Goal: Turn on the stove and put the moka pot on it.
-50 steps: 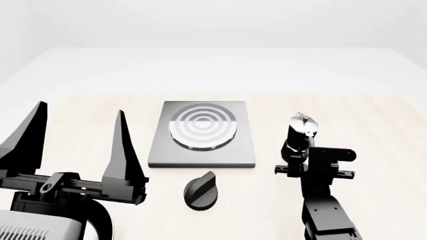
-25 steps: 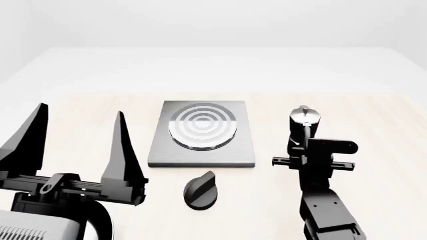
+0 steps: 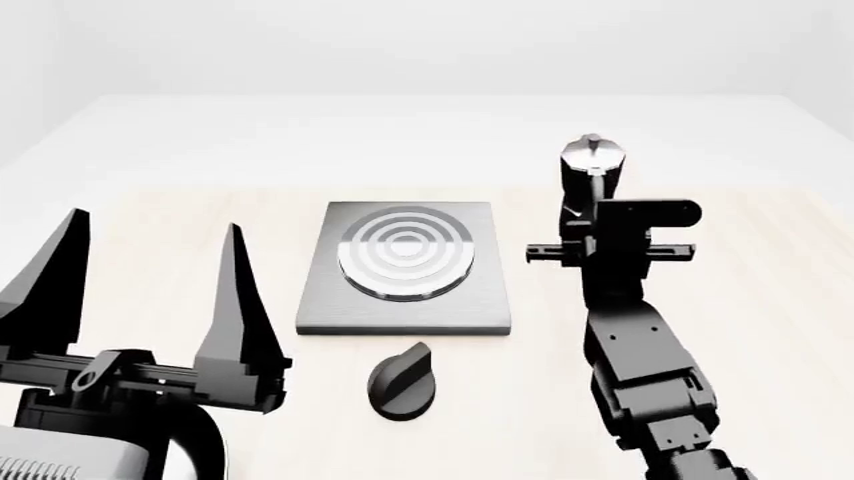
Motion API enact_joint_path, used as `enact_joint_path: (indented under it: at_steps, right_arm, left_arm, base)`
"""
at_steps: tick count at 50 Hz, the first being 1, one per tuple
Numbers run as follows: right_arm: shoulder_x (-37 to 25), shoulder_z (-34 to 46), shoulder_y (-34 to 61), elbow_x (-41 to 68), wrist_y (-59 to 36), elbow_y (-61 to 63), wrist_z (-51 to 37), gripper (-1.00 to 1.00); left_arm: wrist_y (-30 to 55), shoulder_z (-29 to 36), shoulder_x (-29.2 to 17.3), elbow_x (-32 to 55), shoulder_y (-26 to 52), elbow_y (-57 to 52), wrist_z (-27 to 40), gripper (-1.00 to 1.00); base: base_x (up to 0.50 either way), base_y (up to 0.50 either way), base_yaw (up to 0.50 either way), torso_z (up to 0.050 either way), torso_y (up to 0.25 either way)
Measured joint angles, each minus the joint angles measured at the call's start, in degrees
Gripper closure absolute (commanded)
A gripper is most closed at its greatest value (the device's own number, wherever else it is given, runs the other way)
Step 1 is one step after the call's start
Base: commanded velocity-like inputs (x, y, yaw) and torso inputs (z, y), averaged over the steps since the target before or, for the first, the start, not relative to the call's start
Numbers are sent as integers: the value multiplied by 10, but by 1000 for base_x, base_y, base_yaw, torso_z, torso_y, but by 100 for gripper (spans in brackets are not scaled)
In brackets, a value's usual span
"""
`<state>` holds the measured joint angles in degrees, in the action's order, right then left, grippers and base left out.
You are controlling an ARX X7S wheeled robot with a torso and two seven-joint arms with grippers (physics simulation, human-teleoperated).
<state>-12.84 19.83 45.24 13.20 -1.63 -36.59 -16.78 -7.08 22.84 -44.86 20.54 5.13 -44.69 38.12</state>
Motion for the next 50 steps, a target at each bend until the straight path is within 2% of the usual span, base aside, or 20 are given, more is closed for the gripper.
enact_joint_path:
  at_steps: [27, 43, 50]
  right_arm:
    - [62, 13, 191, -29, 136, -326, 35, 100]
    - [106, -6, 215, -12, 183, -384, 84, 100]
    - [117, 49, 209, 65, 197, -384, 105, 100]
  left_arm:
    - [-1, -1, 0, 4, -1, 3, -1, -100]
    - [12, 2, 2, 10, 9, -2, 0, -100]
    - [13, 2, 2, 11, 8, -2, 0, -100]
  base:
    - [0, 0, 0, 0, 1]
    - [0, 0, 0, 0, 1]
    - [0, 0, 0, 0, 1]
